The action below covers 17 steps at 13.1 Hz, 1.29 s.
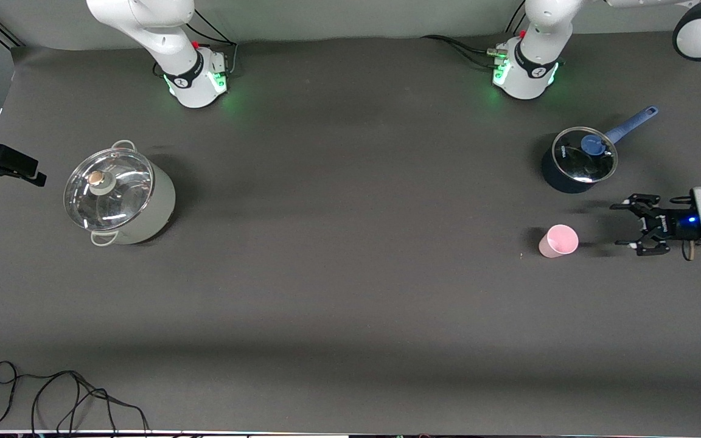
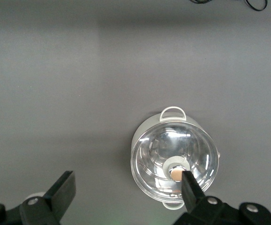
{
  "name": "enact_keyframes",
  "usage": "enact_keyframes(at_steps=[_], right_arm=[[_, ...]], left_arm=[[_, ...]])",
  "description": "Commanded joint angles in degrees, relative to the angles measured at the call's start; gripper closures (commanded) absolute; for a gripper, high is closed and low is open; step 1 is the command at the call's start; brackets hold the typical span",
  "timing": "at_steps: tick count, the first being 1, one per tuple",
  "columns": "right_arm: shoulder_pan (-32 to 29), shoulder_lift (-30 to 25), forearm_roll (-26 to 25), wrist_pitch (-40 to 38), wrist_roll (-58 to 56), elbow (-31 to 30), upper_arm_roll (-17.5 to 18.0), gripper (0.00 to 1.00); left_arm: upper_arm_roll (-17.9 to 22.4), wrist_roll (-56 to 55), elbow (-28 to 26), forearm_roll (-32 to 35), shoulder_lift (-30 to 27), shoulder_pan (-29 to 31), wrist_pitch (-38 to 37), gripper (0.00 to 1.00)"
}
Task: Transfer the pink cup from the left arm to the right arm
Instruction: 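Lower the open left gripper around the pink cup's side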
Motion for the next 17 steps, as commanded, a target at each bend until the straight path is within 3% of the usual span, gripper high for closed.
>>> enact_keyframes(at_steps=[1, 17], right_arm=[[0.0, 0.5, 1.1, 0.4, -0.6, 0.6, -0.3, 0.00], [0.2, 1.8, 1.1, 1.3, -0.6, 0.5, 0.0, 0.00]], left_arm=[[-0.4, 2.6, 1.5, -2.4, 3.4, 0.5, 1.3, 0.01], [-2.2, 6.8, -1.7, -11.2, 7.7, -3.7, 8.9, 0.01]])
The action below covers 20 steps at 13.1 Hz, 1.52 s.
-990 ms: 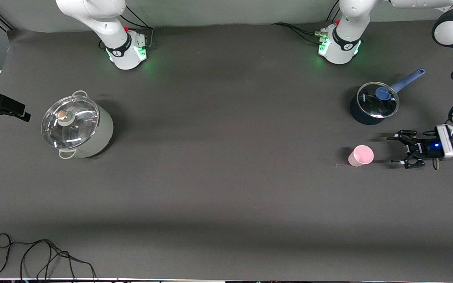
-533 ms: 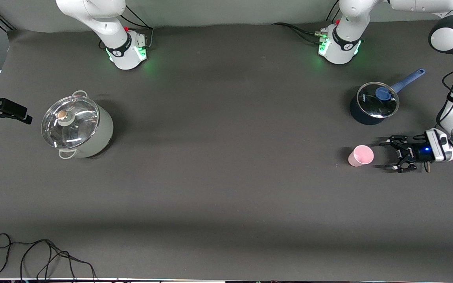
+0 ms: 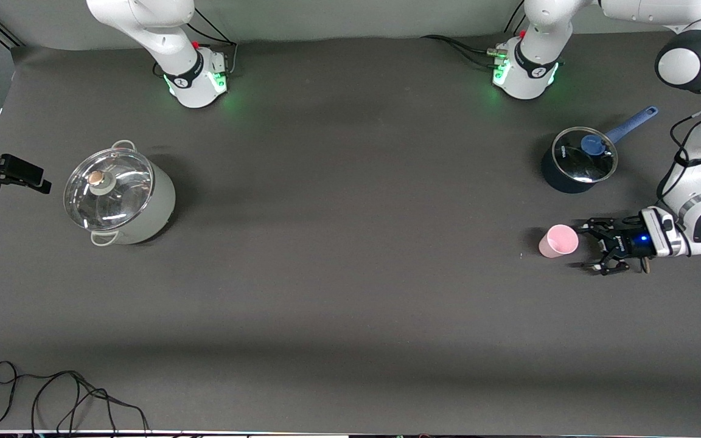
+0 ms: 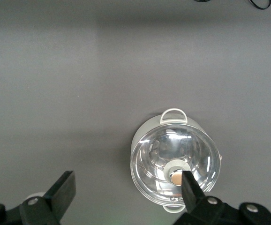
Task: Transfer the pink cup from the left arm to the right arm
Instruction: 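Lower the open left gripper around the pink cup's side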
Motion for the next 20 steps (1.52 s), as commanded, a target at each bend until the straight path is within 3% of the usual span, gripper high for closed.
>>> enact_keyframes(at_steps=[1, 9, 20], right_arm=[[0.2, 0.4, 1.1, 0.8, -0.6, 0.5, -0.1, 0.00], [0.2, 0.4, 1.1, 0.8, -0.6, 0.5, -0.1, 0.00], [0.2, 0.4, 1.1, 0.8, -0.5, 0.6, 0.0, 0.00]], left_arm=[[0.1, 1.7, -1.0, -1.8, -0.4, -1.2, 0.9, 0.01], [-0.9, 3.0, -3.9, -2.3, -0.6, -1.4, 0.9, 0.01], [-1.1, 3.6, -3.8, -3.4, -0.7, -3.7, 1.3, 0.01]])
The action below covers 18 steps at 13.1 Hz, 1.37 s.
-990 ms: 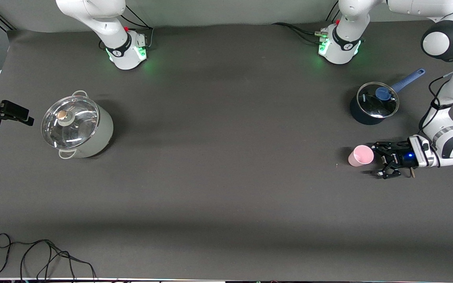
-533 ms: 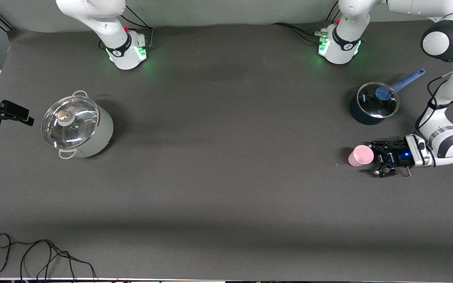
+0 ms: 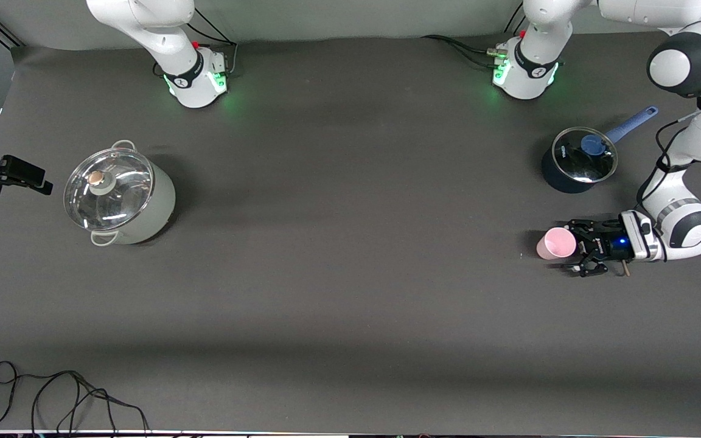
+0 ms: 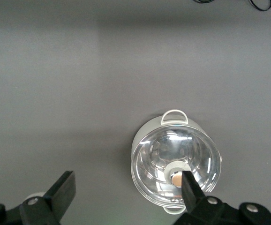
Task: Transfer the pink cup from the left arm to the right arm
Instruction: 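Close the left gripper on the pink cup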
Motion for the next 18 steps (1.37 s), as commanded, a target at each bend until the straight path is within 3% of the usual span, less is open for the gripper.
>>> enact_keyframes(at_steps=[1, 4, 6, 7, 9, 10, 14, 16, 18], right_arm=[[0.1, 0.3, 1.1, 0.6, -0.6, 0.5, -0.1, 0.00], [0.2, 0.3, 1.1, 0.6, -0.6, 0.5, -0.1, 0.00], [0.3, 0.4, 1.1, 0.6, -0.6, 0.5, -0.1, 0.00], [0.3, 0.4, 1.1, 0.6, -0.6, 0.5, -0.1, 0.00], [0.3, 0.4, 1.1, 0.6, -0.6, 0.5, -0.1, 0.00], [0.3, 0.5, 1.1, 0.6, -0.6, 0.5, -0.1, 0.00], [0.3, 0.5, 1.1, 0.7, -0.6, 0.5, -0.1, 0.00], [0.3, 0.5, 1.1, 0.7, -0.6, 0.5, -0.1, 0.00], [0.3, 0.6, 1.1, 0.7, -0.6, 0.5, -0.1, 0.00]], left_arm=[[0.3, 1.9, -1.4, -1.4, -0.7, -1.4, 1.0, 0.01], [0.3, 1.9, -1.4, -2.1, -0.7, -2.0, 1.0, 0.01], [0.3, 1.4, -0.9, -2.0, -0.8, -2.4, 1.0, 0.10], [0.3, 1.1, -0.7, -1.8, -0.8, -2.5, 1.0, 0.31], [0.3, 1.0, -0.2, -2.0, -0.8, -3.4, 0.9, 0.89], [0.3, 0.7, -0.1, -2.0, -0.8, -3.4, 1.0, 1.00], [0.3, 0.7, 1.4, -1.3, -1.4, -3.3, 0.9, 1.00], [0.4, -0.1, 7.1, 0.7, -2.4, -3.7, 0.2, 1.00], [0.2, -7.9, 9.5, 1.7, -3.5, -4.2, -1.6, 1.00]])
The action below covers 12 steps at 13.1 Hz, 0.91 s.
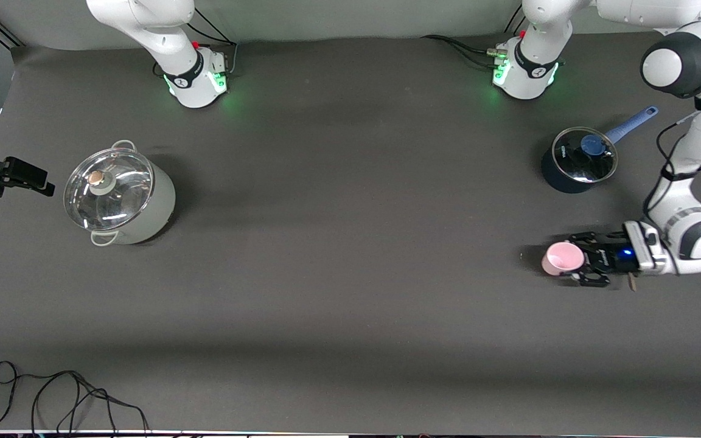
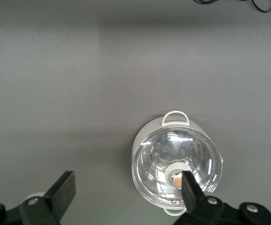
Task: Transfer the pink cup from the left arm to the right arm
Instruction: 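Close the left gripper on the pink cup, then lift the pink cup with the left gripper toward the right gripper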
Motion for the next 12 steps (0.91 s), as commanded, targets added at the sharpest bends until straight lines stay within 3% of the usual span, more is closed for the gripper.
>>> enact_keyframes(at_steps=[1, 3, 5, 7, 10, 12], right_arm=[[0.2, 0.2, 1.1, 0.4, -0.6, 0.5, -0.2, 0.00], [0.2, 0.2, 1.1, 0.5, -0.6, 0.5, -0.2, 0.00], [0.2, 0.3, 1.1, 0.5, -0.6, 0.5, -0.2, 0.00], [0.2, 0.3, 1.1, 0.5, -0.5, 0.5, -0.2, 0.00], [0.2, 0.3, 1.1, 0.5, -0.5, 0.5, -0.2, 0.00], [0.2, 0.2, 1.1, 0.4, 1.0, 0.6, -0.2, 0.00]], left_arm=[[0.4, -8.2, 2.7, 1.4, -2.9, -2.2, -2.5, 1.00], [-1.0, -11.9, 3.9, 0.8, -4.2, -3.6, -2.7, 1.00], [-5.8, -13.0, 5.8, 0.2, -5.0, -3.4, -1.9, 1.00], [-9.3, -22.0, 6.9, -1.1, -6.3, -3.6, -1.3, 1.00], [-18.3, -25.1, 11.4, -1.2, -6.6, -3.0, 6.3, 1.00], [-22.3, -32.8, 13.2, -1.8, -6.6, -3.2, 10.8, 1.00]])
